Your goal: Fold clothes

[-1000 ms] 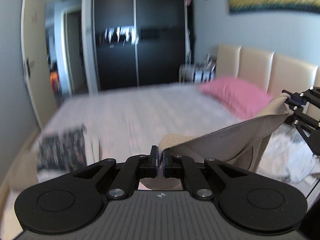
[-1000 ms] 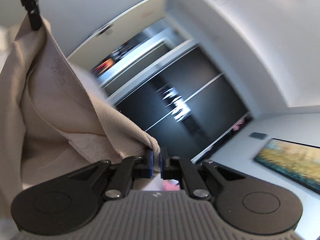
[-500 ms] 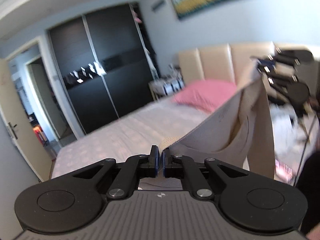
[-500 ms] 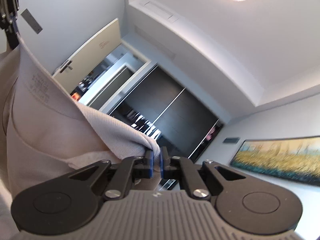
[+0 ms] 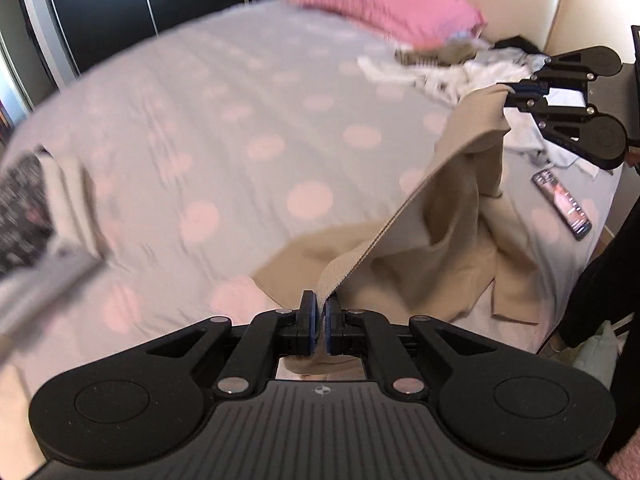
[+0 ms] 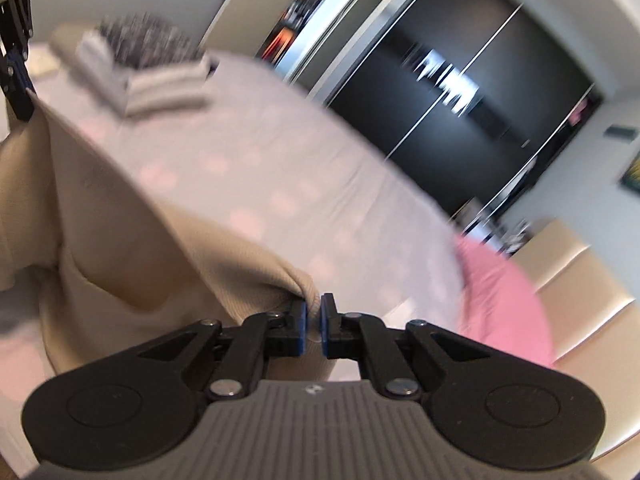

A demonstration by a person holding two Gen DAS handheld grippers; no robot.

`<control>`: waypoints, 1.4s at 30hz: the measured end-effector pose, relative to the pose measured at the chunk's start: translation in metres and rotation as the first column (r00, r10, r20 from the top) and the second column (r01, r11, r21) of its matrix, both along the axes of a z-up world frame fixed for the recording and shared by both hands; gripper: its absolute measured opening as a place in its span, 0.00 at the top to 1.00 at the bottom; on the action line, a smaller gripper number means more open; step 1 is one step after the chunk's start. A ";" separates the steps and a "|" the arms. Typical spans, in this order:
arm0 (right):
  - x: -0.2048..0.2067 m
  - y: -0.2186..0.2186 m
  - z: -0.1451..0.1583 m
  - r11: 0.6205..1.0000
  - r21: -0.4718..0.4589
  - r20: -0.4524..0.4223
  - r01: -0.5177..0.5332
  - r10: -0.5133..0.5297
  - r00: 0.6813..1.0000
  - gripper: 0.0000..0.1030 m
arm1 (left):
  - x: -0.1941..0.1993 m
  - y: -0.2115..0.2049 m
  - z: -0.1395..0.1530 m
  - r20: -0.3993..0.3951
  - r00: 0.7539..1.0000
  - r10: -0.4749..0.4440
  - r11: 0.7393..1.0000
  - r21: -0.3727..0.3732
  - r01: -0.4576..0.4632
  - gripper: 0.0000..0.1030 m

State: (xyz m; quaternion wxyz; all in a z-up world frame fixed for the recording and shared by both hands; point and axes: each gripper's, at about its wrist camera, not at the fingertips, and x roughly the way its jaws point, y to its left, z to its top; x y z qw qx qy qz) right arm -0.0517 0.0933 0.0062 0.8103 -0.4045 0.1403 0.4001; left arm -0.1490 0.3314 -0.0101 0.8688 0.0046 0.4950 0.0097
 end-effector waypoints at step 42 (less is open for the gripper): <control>0.049 0.035 -0.095 0.989 -0.115 -0.268 0.093 -0.121 0.956 0.91 | -0.038 0.063 -0.120 -0.034 0.887 0.461 0.754 -0.512 -0.411 0.41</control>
